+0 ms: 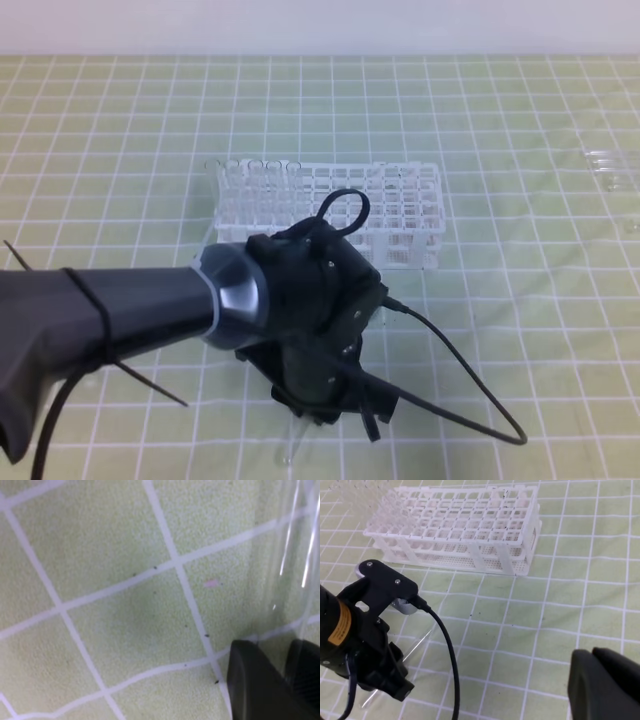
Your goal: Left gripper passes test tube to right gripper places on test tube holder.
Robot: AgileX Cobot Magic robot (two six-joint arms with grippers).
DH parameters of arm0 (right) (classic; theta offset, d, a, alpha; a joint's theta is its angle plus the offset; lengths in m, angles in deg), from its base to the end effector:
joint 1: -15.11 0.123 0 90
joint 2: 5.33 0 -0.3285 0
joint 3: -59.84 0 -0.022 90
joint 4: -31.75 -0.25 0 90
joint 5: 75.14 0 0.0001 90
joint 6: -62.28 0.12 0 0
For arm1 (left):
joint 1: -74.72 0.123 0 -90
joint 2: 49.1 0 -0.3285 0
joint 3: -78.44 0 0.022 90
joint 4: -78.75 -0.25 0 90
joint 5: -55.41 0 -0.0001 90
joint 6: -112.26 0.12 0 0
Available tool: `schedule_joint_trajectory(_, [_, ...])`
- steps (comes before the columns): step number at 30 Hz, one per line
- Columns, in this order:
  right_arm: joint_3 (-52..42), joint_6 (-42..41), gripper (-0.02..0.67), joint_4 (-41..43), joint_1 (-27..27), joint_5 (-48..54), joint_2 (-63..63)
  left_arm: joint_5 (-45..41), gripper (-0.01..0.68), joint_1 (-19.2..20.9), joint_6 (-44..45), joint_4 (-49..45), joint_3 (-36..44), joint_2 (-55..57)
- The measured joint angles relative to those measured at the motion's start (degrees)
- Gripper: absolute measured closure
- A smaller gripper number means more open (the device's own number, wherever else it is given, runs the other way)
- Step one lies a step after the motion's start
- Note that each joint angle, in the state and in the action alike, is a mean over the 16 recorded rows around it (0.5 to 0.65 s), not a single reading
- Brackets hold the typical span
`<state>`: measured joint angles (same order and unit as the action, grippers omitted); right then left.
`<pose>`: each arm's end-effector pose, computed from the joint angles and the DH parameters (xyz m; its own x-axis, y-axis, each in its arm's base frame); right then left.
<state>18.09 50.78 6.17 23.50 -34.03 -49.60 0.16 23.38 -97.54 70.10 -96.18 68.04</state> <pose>0.1016 0.0495 0.3268 -0.6045 0.0513 -0.7949 -0.2875 0.9166 0.2778 0.2475 -0.2856 0.1805 -0.8905 0.4457 -0.0920 0.4379 0.8942 0.0934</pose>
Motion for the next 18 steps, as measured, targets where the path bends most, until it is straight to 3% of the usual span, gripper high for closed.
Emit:
schedule_joint_trajectory(11, [0.0, 0.0, 0.664, 0.0, 0.0, 0.0, 0.0, -0.3, 0.617, 0.0, 3.7, 1.2, 0.3, -7.3])
schedule_joint_trajectory(18, [0.0, -0.4, 0.664, 0.0, 0.0, -0.1, 0.0, 4.5, 0.624, 0.0, 6.3, 1.3, 0.4, -14.0])
